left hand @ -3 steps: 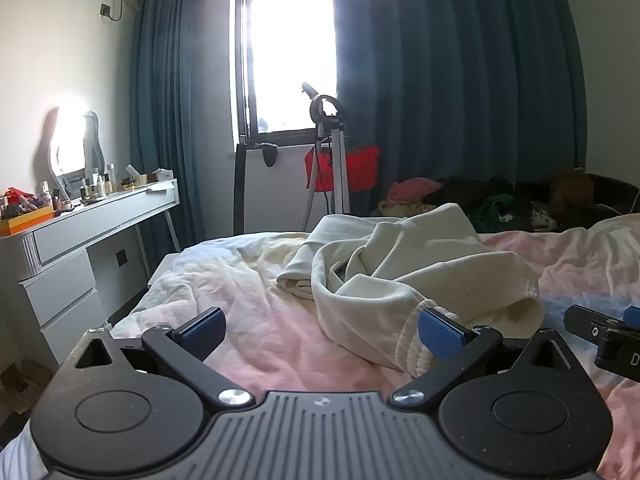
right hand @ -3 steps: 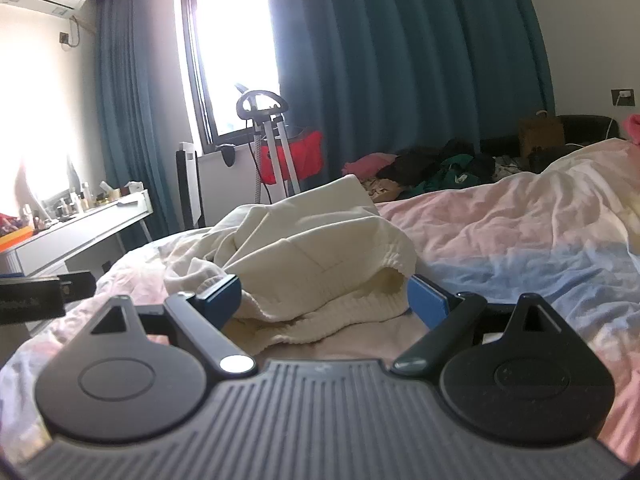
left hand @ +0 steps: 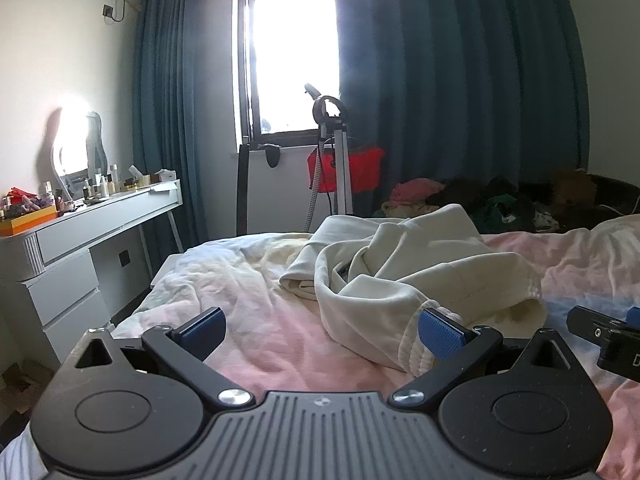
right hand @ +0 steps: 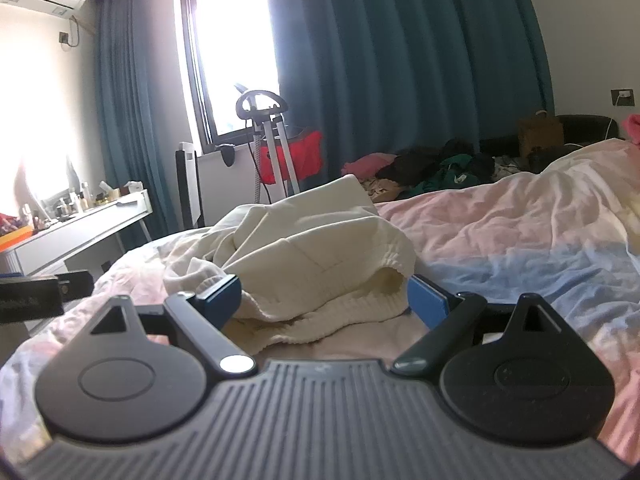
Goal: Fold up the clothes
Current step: 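Move the left gripper toward the ribbed cuff of the cream sweatpants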
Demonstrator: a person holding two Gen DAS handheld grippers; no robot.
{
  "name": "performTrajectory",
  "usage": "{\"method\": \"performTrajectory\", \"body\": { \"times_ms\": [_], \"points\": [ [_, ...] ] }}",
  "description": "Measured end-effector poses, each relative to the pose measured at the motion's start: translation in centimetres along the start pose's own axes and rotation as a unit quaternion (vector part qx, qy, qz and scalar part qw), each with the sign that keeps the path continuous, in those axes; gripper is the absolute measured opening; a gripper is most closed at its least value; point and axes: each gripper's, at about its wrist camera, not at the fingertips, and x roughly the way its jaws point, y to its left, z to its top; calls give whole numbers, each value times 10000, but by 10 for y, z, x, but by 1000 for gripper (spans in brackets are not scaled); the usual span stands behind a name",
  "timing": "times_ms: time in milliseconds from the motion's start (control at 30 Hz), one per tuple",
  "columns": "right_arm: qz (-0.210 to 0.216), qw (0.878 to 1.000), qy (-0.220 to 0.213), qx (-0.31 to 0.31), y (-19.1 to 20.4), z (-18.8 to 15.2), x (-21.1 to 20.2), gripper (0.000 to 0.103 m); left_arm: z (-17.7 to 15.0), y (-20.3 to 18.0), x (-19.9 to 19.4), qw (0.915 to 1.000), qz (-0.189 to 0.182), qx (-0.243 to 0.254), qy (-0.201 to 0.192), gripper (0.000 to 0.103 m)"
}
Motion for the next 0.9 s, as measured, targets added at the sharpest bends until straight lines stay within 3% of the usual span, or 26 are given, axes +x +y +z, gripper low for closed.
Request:
{"method": "performTrajectory", "body": {
  "times_ms": [67, 333, 533, 700, 900],
  "points": [
    [-12, 10000, -26, -36, 1, 1, -2, 91, -2, 0, -4, 9999, 1, 28, -141, 103],
    [-58, 9997, -130, -182, 4, 4, -9, 91, -8, 7, -7, 9999, 55, 93, -111, 103],
    [296, 9995, -11, 61, 0, 5, -5, 91, -9, 9, -3, 10000, 41, 42, -68, 103],
    [57, 9997, -102, -211, 7, 0, -6, 91, -10, 7, 0, 9999, 98, 49, -26, 103],
    [119, 9998, -176, 49, -1, -1, -8, 91, -10, 3, -1, 10000, 78, 57, -1, 103]
  ]
}}
